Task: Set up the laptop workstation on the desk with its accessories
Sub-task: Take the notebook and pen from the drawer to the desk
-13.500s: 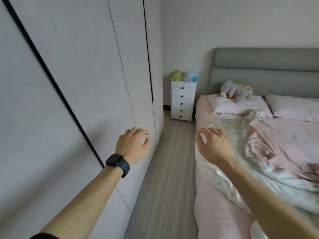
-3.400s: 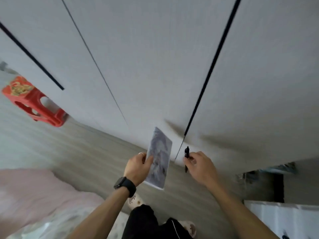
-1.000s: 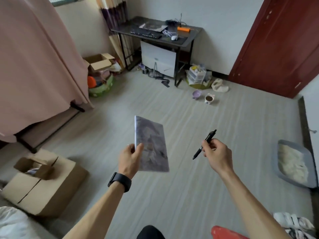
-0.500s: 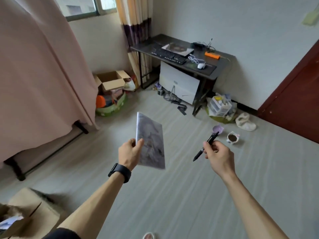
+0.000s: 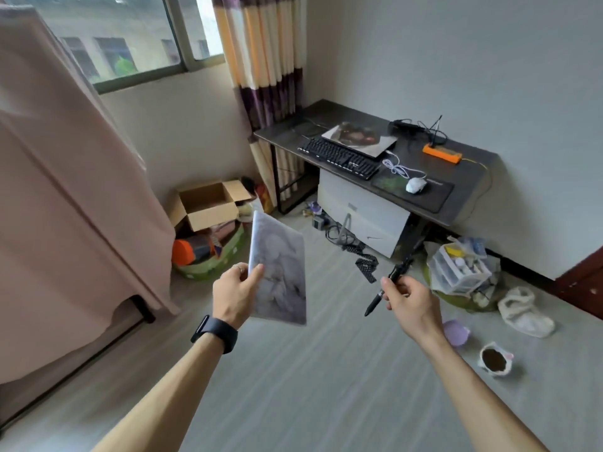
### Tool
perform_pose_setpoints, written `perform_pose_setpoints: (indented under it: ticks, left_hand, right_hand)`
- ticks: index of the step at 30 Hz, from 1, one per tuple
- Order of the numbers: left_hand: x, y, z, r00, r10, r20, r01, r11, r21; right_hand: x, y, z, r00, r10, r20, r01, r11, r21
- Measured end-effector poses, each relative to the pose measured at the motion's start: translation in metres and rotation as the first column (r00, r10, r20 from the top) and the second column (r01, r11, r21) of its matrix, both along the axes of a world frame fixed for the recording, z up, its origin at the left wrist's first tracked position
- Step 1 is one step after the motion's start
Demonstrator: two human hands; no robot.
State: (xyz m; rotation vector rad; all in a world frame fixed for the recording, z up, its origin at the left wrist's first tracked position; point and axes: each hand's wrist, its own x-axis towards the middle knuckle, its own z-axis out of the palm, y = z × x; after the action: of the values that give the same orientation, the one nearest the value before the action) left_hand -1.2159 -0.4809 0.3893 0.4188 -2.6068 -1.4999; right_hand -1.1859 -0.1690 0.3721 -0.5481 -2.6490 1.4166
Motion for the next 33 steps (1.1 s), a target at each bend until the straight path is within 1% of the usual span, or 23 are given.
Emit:
perform_pose_setpoints:
  ticks: [3,8,11,15,21,25,28,31,33]
  left_hand:
    - [-0.075,0.001,0.005,0.998,0.059,0.016,-0.060,0.998,0.019]
    - [-0.207,-0.013,0.000,0.995,0.095,0.029,-0.095,0.995,0.018]
    - [-0.298,-0.032,-0.016,0.993,0.107,0.042,-0.106,0.994,-0.021]
    - [-0.424,-0.059,-0.020,0.996,0.063,0.069,-0.055,0.992,-0.112]
    - [-0.596,-0.081,-0.017,0.991,0.028,0.133,-0.009,0.990,-0.139]
    - [-0.697,-0.078,-0.028,0.981,-0.004,0.196,0.040,0.983,-0.180]
    - [-0.774,-0.078,-0.046,0.965,-0.037,0.260,0.092,0.975,-0.203]
    - [-0.854,-0.078,-0.064,0.937,-0.012,0.349,0.084,0.978,-0.190]
    - [-0.897,-0.079,-0.070,0.917,-0.026,0.398,0.117,0.971,-0.206]
  right_hand:
    - [-0.090,0.001,0.008,0.998,0.055,0.005,-0.055,0.998,0.019]
    - [-0.239,-0.013,0.005,0.995,0.098,0.020,-0.099,0.994,0.045]
    - [-0.329,-0.027,-0.009,0.994,0.104,0.042,-0.106,0.993,0.055]
    - [-0.444,-0.047,-0.017,0.991,0.109,0.080,-0.116,0.990,0.078]
    - [-0.599,-0.066,-0.008,0.993,0.065,0.101,-0.071,0.996,0.058]
    - [-0.684,-0.067,-0.023,0.988,0.037,0.149,-0.045,0.998,0.051]
    - [-0.755,-0.062,-0.041,0.985,0.022,0.171,-0.029,0.999,0.042]
    - [-0.837,-0.058,-0.055,0.982,0.026,0.185,-0.034,0.999,0.039]
    - [-0.882,-0.061,-0.062,0.980,0.032,0.195,-0.041,0.998,0.042]
